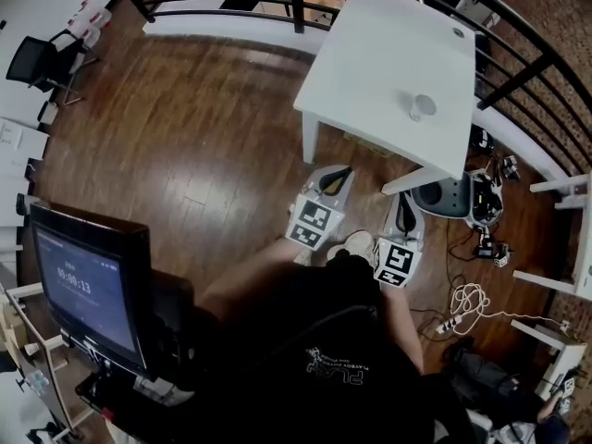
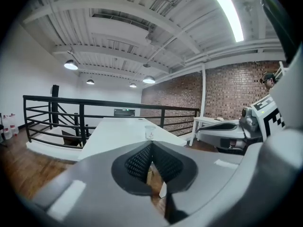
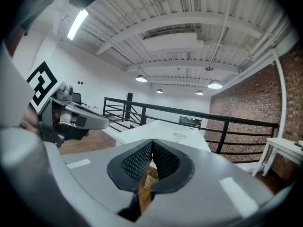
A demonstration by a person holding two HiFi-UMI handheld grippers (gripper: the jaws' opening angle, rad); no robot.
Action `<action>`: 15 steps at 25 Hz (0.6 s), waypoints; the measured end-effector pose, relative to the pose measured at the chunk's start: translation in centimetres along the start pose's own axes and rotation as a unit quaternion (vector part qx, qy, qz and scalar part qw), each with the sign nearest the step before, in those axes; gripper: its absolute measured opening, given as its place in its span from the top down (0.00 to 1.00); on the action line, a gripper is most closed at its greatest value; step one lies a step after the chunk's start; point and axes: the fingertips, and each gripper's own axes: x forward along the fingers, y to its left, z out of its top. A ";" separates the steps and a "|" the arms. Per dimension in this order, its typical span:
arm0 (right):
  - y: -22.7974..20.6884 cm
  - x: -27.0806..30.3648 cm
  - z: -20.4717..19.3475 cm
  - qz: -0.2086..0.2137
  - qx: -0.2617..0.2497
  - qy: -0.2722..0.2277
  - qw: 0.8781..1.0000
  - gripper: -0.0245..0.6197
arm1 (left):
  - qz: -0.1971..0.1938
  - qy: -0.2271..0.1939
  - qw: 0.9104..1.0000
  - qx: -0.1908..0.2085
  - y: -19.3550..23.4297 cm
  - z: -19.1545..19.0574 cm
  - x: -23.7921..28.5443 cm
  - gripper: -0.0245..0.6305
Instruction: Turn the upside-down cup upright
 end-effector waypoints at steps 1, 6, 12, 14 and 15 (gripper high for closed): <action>-0.1 -0.2 0.0 0.000 -0.002 -0.002 1.000 0.94 | 0.002 -0.001 1.000 -0.001 0.0 -0.1 0.0 0.97; -0.7 -0.9 -0.6 0.007 0.000 -0.002 1.000 0.94 | 0.016 -0.003 1.000 0.002 -0.1 0.1 0.4 0.96; -4.0 -0.7 1.6 0.005 0.005 -0.029 1.000 0.94 | 0.023 -0.029 0.999 -0.003 -1.5 3.0 1.1 0.96; -4.7 -1.0 2.5 0.002 0.013 -0.044 0.999 0.94 | 0.023 -0.037 0.999 -0.020 -1.9 3.7 1.1 0.96; -5.3 -1.4 3.1 -0.001 0.025 -0.056 0.998 0.94 | 0.023 -0.041 0.999 -0.027 -2.1 4.1 1.1 0.96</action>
